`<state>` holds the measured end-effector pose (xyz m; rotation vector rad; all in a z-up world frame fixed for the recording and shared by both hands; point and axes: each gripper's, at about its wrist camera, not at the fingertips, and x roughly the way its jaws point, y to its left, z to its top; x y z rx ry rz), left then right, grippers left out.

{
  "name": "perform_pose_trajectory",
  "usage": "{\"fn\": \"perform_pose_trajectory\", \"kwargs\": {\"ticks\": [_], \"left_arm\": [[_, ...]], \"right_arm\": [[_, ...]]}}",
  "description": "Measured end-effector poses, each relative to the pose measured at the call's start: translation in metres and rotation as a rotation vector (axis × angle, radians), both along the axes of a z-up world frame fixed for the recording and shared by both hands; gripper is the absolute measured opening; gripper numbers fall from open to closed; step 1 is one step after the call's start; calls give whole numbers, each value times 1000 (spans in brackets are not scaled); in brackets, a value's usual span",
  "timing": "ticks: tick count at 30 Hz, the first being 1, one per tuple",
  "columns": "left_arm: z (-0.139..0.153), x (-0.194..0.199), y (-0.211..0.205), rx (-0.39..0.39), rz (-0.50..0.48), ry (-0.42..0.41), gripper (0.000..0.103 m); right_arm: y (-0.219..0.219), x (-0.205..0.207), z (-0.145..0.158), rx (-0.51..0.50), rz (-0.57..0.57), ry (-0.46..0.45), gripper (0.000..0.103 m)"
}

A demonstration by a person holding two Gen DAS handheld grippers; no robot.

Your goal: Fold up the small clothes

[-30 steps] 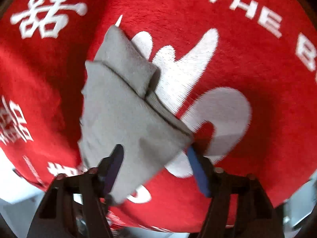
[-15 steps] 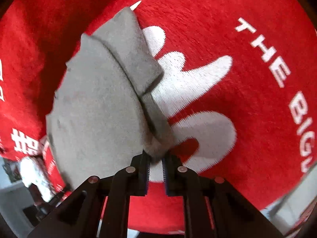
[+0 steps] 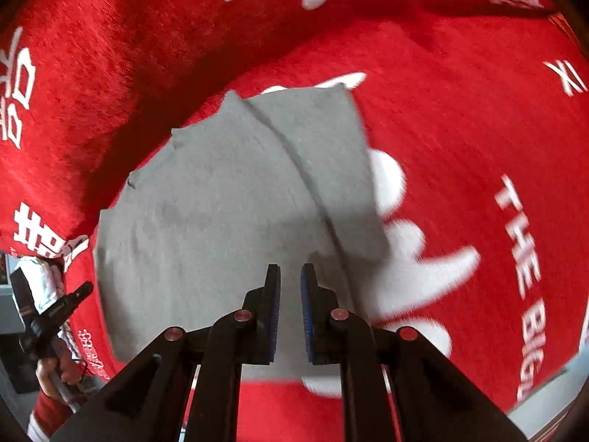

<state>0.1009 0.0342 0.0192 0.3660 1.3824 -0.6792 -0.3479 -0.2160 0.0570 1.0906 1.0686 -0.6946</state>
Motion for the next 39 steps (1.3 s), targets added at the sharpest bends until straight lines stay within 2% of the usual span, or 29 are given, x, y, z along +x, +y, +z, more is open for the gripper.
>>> {"fn": "perform_pose_trajectory", "kwargs": {"ticks": [3,5,7,9,13,17,24,32,33,35,36,37,38,39], "left_arm": [[-26,9,-18,47,14,-10,9],[-41,15,-22,84,32,-6,9],[-43,20,-20,85,53,-18,10],[-42,25,-14,90,66,9,10],[-32,21,-6,146,41,-11,10],[-17,6,3,159,15,8,10],[12,-39,6,171,-23,42,10],[30,-82,4,214,-5,69,10],[32,-85,5,215,-3,69,10],[37,-93,7,213,9,83,10],[38,-96,9,213,15,87,21],[39,-98,10,217,23,91,42],[40,-101,12,222,34,90,94],[43,-102,15,225,53,74,102]], "right_arm": [[-10,11,-18,16,13,23,12],[-14,9,-29,36,10,35,7],[-17,3,-29,56,-12,13,6],[-18,-1,-26,63,-19,14,6],[-17,-5,-16,81,-26,23,7],[-12,-6,-1,84,-1,30,10],[3,8,19,106,52,28,11],[27,18,34,145,103,22,11],[30,18,36,148,111,20,12],[37,19,41,152,128,19,27],[39,19,42,152,133,18,44],[42,18,44,150,139,17,52],[44,18,45,147,142,16,52],[45,18,45,146,146,15,52]]}}
